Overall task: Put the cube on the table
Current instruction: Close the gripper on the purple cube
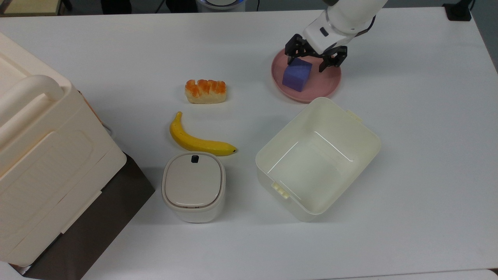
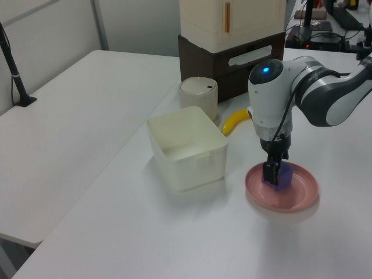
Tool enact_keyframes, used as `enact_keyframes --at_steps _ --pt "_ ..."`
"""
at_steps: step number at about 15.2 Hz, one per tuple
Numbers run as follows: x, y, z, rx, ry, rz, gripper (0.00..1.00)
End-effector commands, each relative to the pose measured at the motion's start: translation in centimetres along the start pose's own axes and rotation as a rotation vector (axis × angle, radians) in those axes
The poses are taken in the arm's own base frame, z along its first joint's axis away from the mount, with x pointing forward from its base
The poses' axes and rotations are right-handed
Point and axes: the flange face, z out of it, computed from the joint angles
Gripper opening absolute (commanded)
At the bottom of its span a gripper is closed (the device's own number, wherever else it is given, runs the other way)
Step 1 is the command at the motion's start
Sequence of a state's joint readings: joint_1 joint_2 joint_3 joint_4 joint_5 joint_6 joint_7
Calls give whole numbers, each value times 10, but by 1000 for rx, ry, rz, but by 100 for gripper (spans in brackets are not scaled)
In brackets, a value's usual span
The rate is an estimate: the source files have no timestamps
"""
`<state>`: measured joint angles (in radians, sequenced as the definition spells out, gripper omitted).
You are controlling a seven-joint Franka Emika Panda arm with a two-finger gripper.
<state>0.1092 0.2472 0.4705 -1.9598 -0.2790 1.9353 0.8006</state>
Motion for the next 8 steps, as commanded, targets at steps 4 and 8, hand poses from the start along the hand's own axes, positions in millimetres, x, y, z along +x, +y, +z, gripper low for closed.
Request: enact_keyframes --at_steps 4,8 --pt "14 25 8 -22 13 59 100" --pt "8 25 26 -70 13 118 100"
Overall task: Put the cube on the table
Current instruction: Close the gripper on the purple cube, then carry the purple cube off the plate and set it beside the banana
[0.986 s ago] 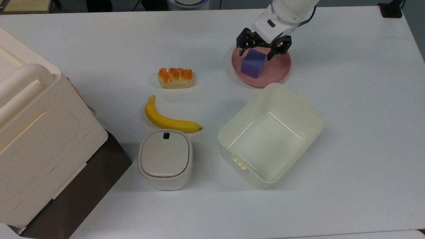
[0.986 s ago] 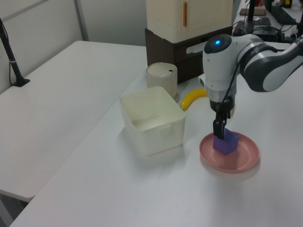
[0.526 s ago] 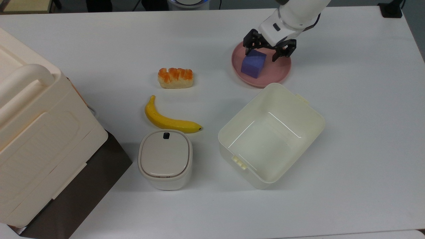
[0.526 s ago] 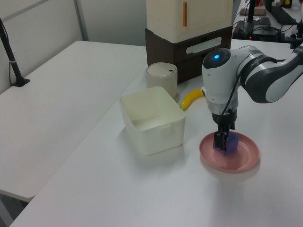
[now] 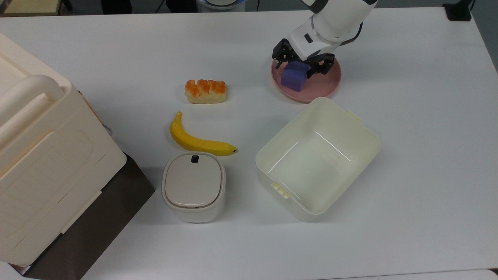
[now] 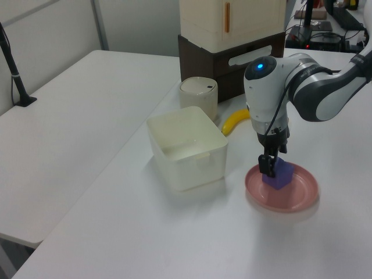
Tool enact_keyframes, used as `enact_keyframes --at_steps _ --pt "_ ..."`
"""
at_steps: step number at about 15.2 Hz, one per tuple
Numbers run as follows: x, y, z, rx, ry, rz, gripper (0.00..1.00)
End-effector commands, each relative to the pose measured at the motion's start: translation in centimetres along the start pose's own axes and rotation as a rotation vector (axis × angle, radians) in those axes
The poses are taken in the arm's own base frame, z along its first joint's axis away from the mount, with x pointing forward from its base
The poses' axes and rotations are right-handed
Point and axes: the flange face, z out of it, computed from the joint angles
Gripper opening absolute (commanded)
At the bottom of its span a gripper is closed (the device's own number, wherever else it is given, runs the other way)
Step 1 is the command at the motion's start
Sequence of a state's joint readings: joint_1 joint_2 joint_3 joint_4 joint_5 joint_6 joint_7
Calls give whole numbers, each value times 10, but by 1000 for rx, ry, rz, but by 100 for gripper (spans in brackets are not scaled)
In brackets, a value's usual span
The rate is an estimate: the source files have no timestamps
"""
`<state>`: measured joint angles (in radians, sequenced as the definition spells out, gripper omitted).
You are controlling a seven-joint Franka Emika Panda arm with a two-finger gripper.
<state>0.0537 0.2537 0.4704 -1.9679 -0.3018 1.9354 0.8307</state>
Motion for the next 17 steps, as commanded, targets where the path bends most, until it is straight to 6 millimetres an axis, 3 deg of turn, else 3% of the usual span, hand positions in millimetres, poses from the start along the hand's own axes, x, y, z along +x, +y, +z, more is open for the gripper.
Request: enact_keyframes --at_steps 1,4,5,6,8,9,10,12,15,17 --pt "-13 -1 17 -61 27 71 100" --pt "-17 -1 26 -82 25 92 100" --pt "-18 -1 28 -83 22 92 94" --pt "-18 -1 28 -83 22 94 81" --pt "-16 -2 27 -75 27 96 41" --pt "-15 -2 25 -71 31 98 27" --pt "-12 -1 21 -65 36 105 19" --pt "4 11 -5 -28 61 142 13" --pt "22 28 -39 18 105 190 13" --pt "46 59 -51 40 117 260 13"
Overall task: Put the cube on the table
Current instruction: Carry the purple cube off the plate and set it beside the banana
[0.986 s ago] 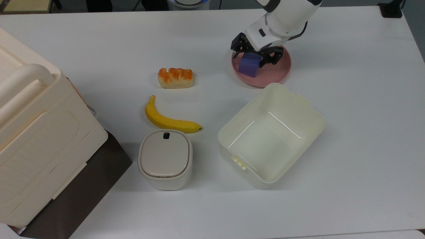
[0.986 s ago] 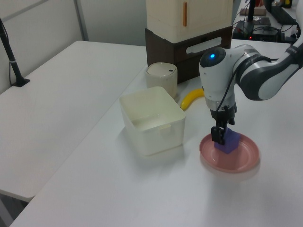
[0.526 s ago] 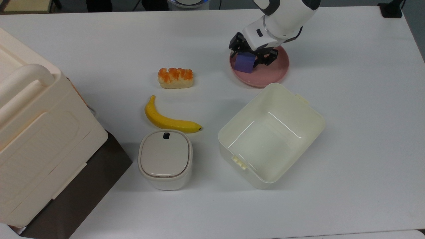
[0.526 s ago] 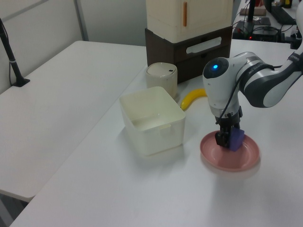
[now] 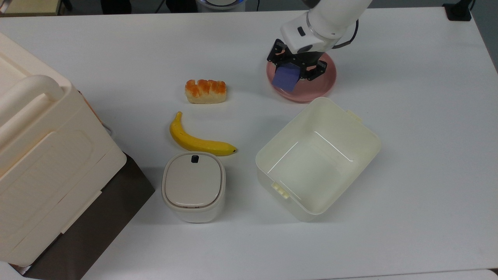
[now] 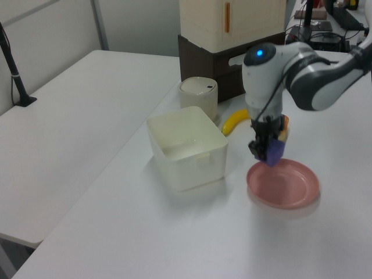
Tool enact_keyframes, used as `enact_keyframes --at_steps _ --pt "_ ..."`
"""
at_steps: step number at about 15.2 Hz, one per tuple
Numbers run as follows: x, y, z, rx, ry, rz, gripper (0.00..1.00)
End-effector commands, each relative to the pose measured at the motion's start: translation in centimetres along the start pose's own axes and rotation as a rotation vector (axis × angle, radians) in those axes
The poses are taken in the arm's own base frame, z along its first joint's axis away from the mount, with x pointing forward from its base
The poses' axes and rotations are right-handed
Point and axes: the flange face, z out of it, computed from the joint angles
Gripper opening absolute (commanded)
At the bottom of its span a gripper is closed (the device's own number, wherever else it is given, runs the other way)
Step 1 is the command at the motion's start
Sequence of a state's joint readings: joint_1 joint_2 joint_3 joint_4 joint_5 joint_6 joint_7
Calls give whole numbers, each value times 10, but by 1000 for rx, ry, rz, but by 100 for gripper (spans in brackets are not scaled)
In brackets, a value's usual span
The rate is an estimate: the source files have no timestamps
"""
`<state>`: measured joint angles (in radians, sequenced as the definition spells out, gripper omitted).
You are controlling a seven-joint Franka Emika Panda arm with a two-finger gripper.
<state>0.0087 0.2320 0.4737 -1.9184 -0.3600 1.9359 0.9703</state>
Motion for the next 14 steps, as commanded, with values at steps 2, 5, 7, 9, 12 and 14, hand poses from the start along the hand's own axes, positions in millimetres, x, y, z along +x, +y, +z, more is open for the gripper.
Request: enact_keyframes --at_steps 2,5,7,9,12,14 --pt "59 61 -10 40 20 165 13" --pt "98 105 -8 42 24 264 77" --pt "99 109 -7 31 19 271 100" --pt "99 108 -6 29 17 267 100" --pt "100 109 -7 28 22 267 100" --pt "101 117 -17 29 43 271 100"
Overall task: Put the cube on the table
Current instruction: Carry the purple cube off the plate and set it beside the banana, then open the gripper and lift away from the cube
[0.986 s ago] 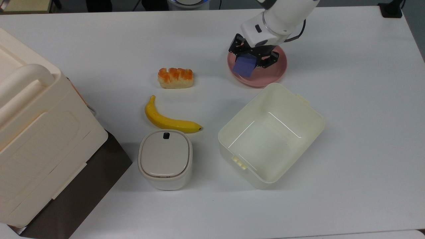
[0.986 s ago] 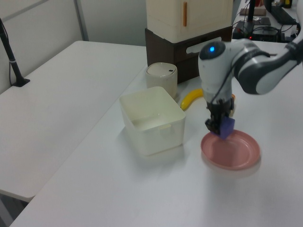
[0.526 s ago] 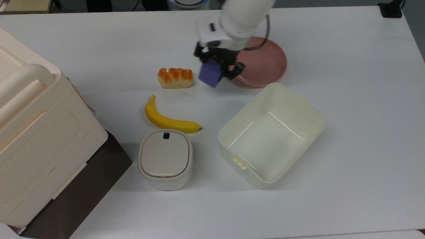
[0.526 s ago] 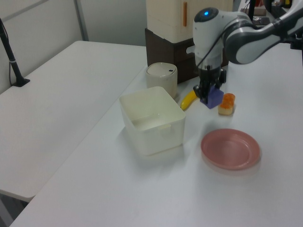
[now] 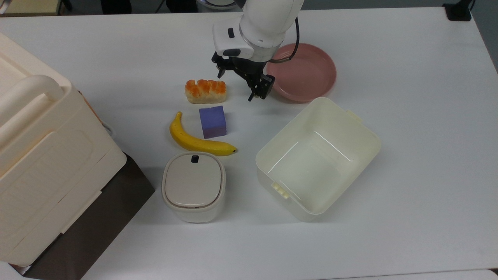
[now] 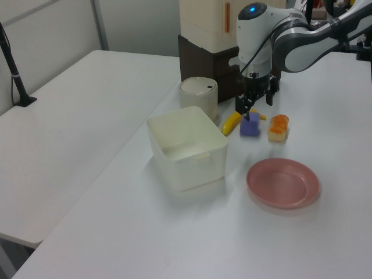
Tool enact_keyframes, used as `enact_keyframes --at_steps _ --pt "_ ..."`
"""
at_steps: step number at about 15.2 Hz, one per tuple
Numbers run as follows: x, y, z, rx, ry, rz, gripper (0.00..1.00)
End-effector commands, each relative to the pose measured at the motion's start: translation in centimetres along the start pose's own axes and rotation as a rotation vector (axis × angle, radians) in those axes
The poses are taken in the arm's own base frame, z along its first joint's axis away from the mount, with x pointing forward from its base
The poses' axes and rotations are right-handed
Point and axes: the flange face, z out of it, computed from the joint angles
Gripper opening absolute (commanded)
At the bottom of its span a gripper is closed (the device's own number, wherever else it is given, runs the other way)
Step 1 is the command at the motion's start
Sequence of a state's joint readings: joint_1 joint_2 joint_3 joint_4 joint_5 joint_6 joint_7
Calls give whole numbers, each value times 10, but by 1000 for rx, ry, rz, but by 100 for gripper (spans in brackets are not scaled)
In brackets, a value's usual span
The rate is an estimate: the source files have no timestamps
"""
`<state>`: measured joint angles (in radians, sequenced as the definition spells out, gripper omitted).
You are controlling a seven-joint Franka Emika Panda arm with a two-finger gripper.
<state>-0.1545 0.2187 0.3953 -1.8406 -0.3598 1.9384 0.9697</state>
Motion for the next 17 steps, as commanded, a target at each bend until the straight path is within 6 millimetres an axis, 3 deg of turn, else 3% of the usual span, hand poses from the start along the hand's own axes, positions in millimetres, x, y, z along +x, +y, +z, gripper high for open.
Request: enact_keyframes --at_steps 1,3,7,10,12,17 --pt "12 22 -28 18 56 25 100" --pt "41 61 -60 45 97 17 100" --pt "67 117 -95 64 16 -64 100" --pt "85 182 -127 125 -20 -194 100" --pt "101 242 -152 179 -67 -301 100" --pt "121 327 -170 239 -57 -348 100"
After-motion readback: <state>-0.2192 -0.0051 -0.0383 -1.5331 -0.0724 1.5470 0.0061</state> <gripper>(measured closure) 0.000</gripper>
